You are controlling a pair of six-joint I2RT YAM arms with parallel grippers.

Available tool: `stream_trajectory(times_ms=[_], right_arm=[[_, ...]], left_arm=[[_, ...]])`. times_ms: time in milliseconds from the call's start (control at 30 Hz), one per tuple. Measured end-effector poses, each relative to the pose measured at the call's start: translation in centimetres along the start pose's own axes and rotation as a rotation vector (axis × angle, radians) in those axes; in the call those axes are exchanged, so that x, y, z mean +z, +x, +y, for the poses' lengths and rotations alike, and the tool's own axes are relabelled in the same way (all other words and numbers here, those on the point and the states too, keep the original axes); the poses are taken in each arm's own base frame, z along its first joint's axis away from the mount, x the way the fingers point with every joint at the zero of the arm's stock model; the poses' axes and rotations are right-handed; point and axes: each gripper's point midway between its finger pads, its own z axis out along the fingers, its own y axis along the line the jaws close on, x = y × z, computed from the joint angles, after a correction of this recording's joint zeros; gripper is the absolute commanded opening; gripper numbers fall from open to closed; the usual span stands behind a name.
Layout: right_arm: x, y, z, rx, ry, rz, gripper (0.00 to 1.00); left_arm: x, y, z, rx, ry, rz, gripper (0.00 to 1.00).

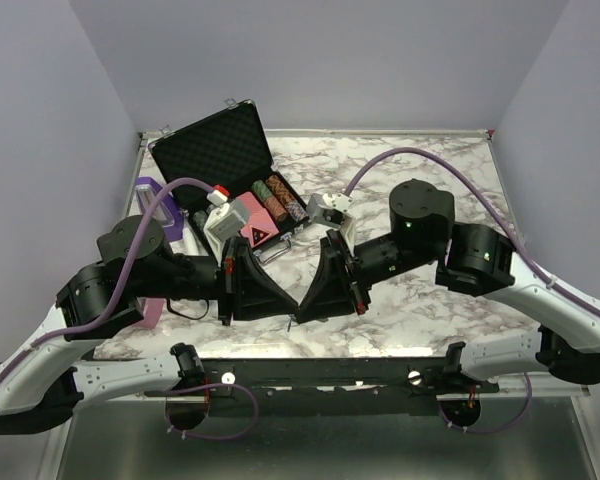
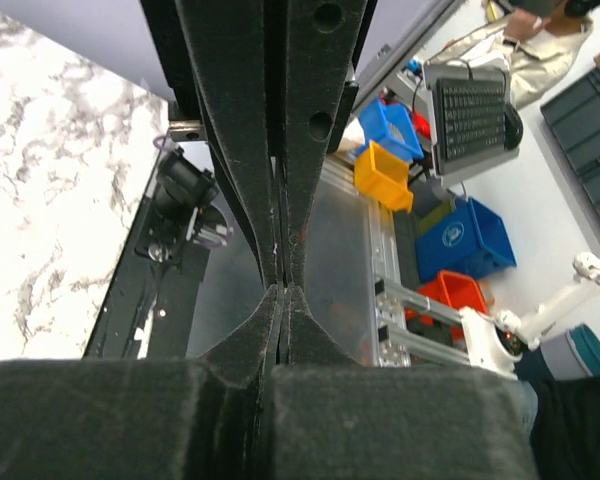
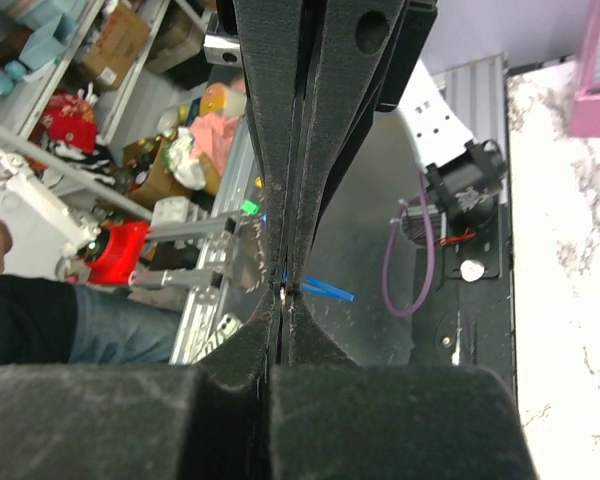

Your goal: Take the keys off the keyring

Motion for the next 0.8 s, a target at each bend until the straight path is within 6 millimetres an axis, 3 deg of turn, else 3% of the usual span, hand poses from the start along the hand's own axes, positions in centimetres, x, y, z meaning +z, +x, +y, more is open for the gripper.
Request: stream_trajectory(times_ms=[267,800], right_arm=[[0.4,2.0,0.5,0.053,-0.062,0.093,0.01],[0.4,3.2,2.5,0.097,-0.188,0.260,0.01]], left_arm=[[0.2,2.3,-0.5,-0.015,0.075,0.106,0.00],[0.7,3.9,-2.1,-0.018,0.231,0.216,0.00]])
